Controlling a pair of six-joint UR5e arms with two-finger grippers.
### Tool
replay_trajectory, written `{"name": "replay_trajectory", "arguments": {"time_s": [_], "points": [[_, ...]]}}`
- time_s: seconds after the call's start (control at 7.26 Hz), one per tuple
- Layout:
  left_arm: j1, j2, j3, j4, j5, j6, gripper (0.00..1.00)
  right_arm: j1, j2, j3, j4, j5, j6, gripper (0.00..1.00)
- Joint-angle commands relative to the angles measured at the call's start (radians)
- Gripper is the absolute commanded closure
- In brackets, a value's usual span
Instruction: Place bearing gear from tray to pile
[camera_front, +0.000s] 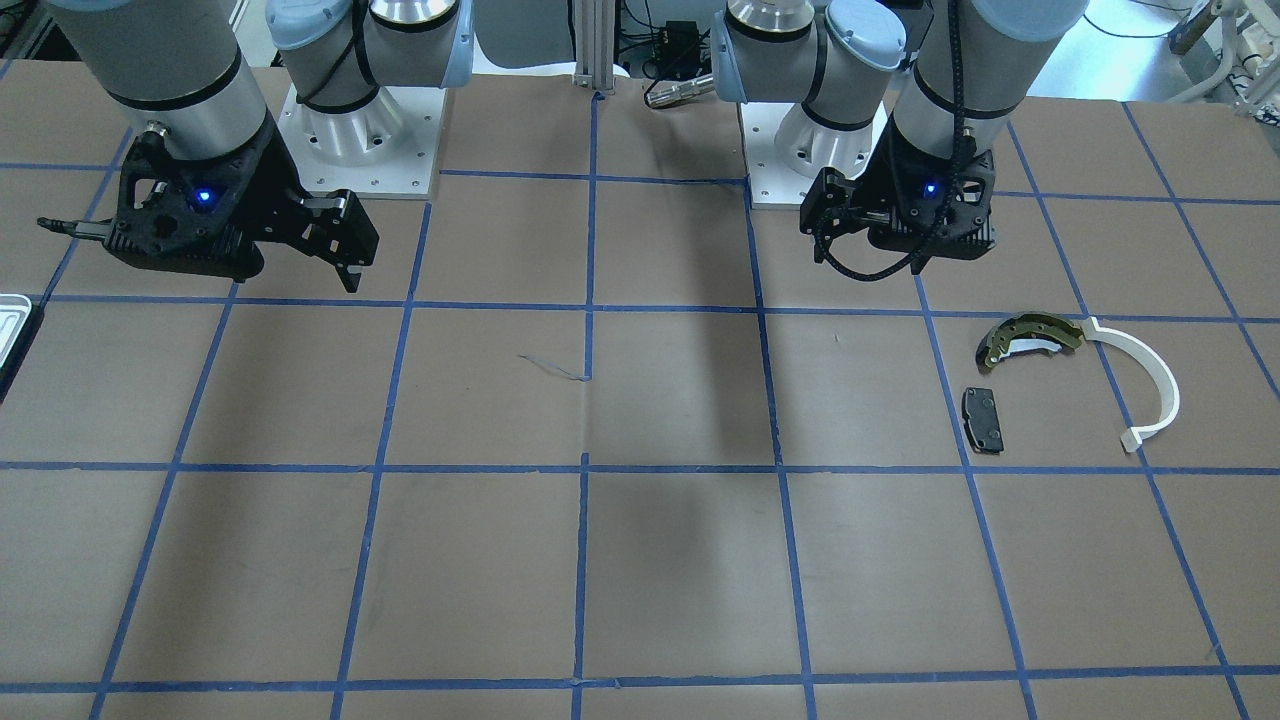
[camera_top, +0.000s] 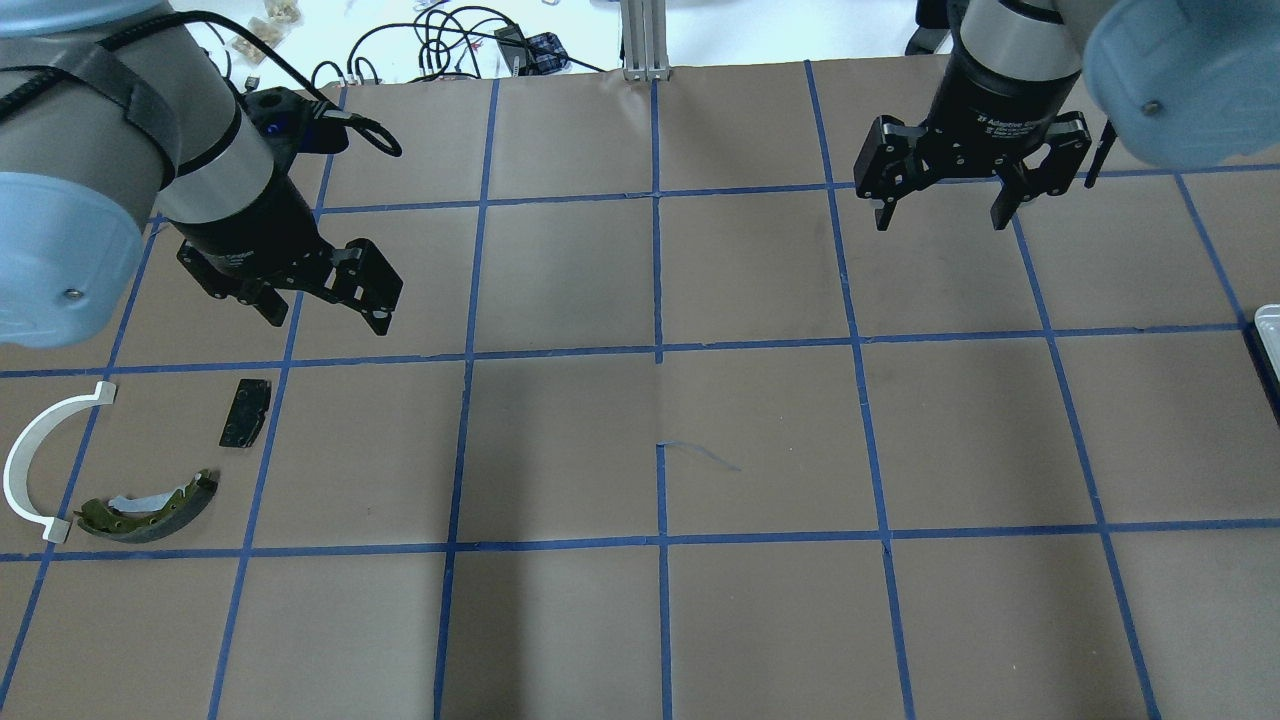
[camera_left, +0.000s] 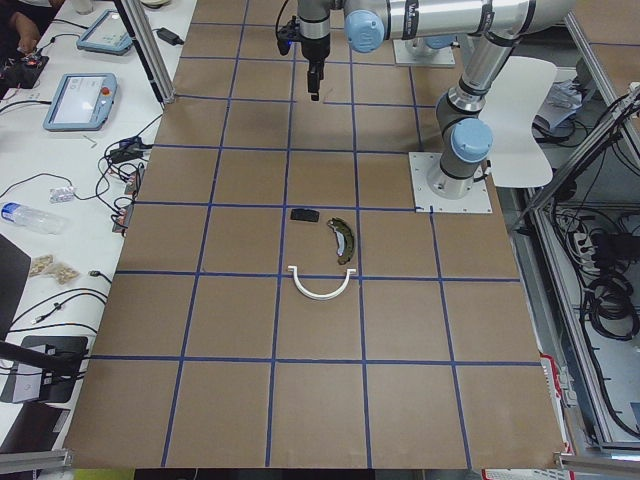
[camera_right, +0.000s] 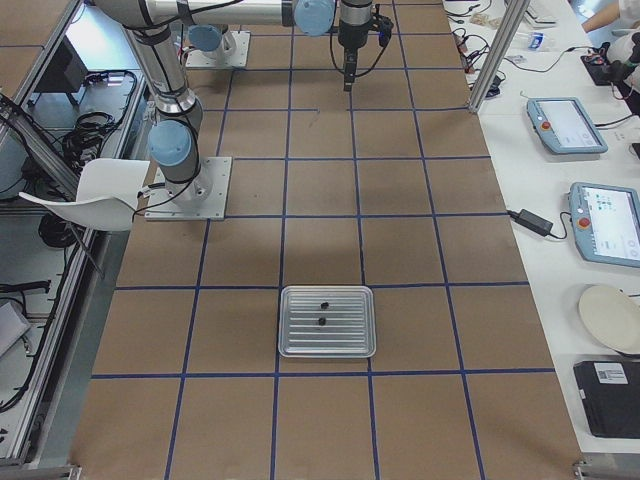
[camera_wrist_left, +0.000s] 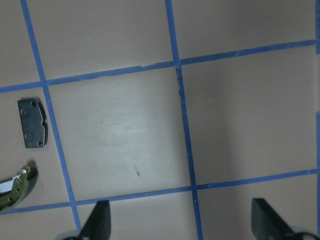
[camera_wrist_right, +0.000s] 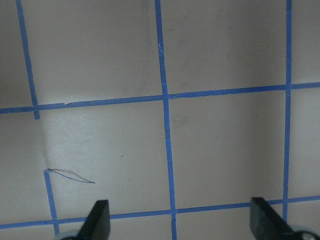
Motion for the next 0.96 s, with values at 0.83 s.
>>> {"name": "replay_trajectory", "arguments": {"time_s": [0.83], "points": [[0.0, 0.007, -0.026, 0.006, 0.0, 0.001, 0.0, -0.025, 0.035, 0.006, -0.032, -0.006, 0.021, 0.0]]}}
